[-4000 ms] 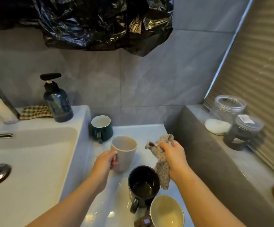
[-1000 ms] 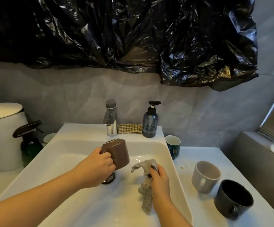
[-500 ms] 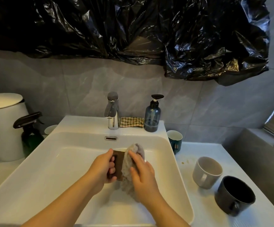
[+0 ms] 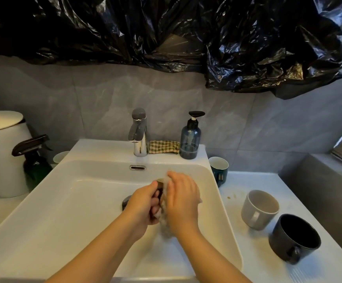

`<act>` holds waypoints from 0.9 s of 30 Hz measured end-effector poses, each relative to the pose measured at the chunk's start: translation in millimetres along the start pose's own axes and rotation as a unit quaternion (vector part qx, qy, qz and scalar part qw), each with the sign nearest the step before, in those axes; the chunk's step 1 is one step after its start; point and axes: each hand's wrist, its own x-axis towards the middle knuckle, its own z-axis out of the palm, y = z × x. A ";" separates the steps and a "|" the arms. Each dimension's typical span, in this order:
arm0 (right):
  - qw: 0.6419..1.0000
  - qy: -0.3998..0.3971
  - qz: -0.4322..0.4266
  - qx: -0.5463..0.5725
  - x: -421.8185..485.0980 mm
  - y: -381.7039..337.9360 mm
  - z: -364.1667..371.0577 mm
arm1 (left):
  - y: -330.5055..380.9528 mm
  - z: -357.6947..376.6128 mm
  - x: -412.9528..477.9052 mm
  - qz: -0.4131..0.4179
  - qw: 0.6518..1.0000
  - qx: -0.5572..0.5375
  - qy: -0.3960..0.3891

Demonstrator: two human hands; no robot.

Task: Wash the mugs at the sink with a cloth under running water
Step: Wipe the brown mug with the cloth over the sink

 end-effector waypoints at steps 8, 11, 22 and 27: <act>0.989 -0.061 0.112 0.080 10.3 22.5 2.0 | -3.4 0.5 -3.6 -0.021 0.994 -0.106 0.008; 0.993 -0.073 0.071 0.052 -4.3 3.7 5.7 | 2.4 -3.5 2.5 -0.002 0.990 -0.144 0.013; 0.995 -0.091 0.047 -0.007 -6.7 7.6 12.4 | -6.1 -7.8 9.4 0.004 0.994 -0.113 0.002; 0.992 -0.127 0.014 0.001 1.2 16.2 17.4 | -13.8 -14.9 18.2 0.015 0.995 -0.100 -0.006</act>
